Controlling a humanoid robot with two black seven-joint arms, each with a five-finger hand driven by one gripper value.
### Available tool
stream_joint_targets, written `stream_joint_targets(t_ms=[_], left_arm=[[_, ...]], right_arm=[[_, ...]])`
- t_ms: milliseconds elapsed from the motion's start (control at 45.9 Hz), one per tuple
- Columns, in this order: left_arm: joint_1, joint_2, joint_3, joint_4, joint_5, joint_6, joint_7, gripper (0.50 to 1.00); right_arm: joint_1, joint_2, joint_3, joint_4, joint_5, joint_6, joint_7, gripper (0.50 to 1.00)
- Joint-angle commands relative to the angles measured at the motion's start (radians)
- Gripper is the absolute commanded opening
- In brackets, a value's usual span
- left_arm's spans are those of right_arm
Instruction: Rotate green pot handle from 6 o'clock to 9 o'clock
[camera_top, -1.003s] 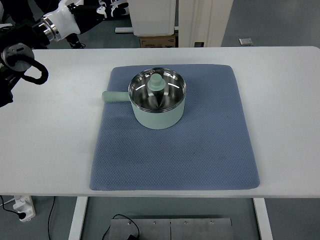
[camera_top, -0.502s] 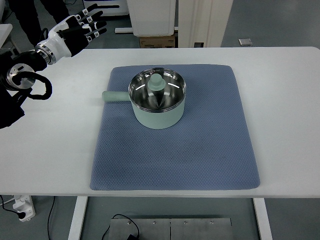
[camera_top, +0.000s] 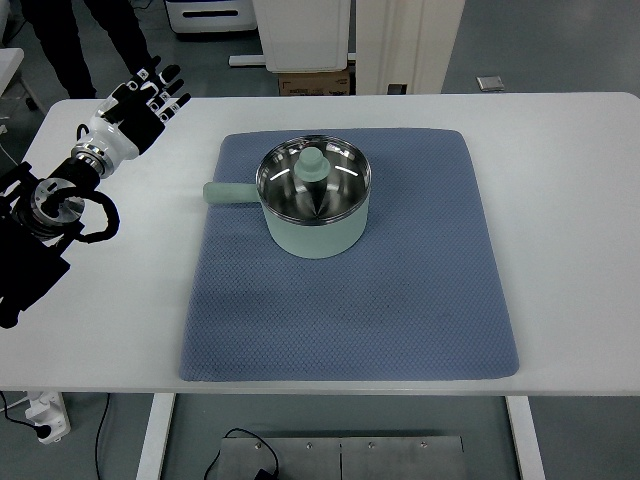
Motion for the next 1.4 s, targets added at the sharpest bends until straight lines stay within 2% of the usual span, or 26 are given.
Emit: stream_joint_targets(t_ms=[0,458,720,1374], left_arm=[[0.020,-0.004,-0.032,0.001,-0.003,0.002,-0.001,1.000],[0.084,-0.067,-0.103,0.001,-0.021,0.026,-0.014,1.000],[0.123,-0.121,-0.098,0.001,0.008,0.038,-0.047,1.000],[0.126,-0.125,-0.096,0.001,0.063,0.038,-0.053,1.000]], right_arm=[[0.000,0.000,0.000,0.000,0.000,0.000,0.000,1.000],[0.000,0.000,0.000,0.000,0.000,0.000,0.000,1.000],[0.000,0.000,0.000,0.000,0.000,0.000,0.000,1.000],[0.000,0.000,0.000,0.000,0.000,0.000,0.000,1.000]])
